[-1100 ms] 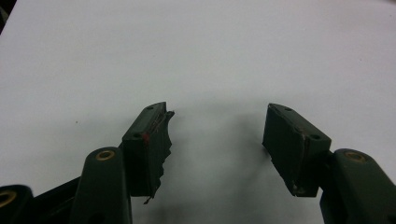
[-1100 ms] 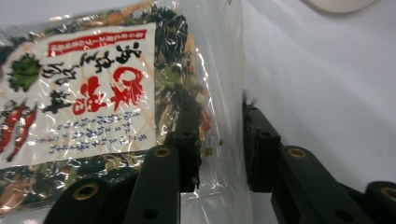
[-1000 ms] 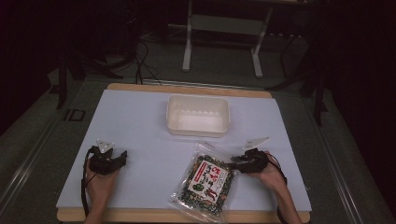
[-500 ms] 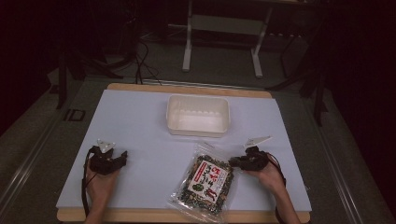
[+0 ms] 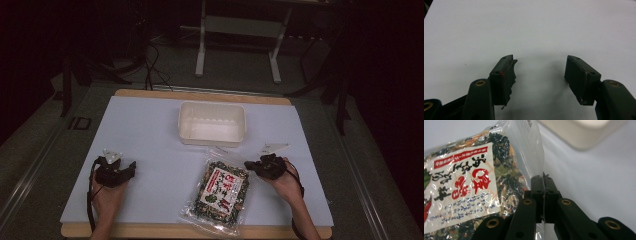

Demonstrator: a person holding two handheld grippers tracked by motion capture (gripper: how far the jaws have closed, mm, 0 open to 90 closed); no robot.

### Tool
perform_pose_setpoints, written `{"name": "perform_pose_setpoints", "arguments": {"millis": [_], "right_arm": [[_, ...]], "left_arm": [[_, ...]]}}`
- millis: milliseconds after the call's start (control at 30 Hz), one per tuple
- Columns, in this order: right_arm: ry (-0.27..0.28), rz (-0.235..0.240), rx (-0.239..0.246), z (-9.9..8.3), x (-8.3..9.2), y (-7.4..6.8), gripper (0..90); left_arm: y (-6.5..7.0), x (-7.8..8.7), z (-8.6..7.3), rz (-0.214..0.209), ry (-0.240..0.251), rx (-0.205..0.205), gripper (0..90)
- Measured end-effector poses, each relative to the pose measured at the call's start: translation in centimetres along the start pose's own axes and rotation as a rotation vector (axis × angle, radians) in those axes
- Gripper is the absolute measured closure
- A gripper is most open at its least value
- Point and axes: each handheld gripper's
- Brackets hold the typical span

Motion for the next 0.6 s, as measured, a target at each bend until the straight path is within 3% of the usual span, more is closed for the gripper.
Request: {"name": "perform_pose_setpoints", "arguments": {"millis": [300,600], "right_arm": [[0.075,-0.074,0.081,3.1,1.5,0.5,89.4],[0.079,-0.108,0.118,5.1,1.7,1.5,89.4]], "left_arm": [[-0.1,0.0,0.0,-0.004,0.005,0.008,41.2],[-0.1,0.0,0.0,-0.006,0.005,0.014,41.2]]}}
Point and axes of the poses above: each handheld gripper's, and its own axes: x roughly backward along the jaws, z roughly out of its top, y roughly to its right, and after that the axes turned 11 degrees about x, right-handed
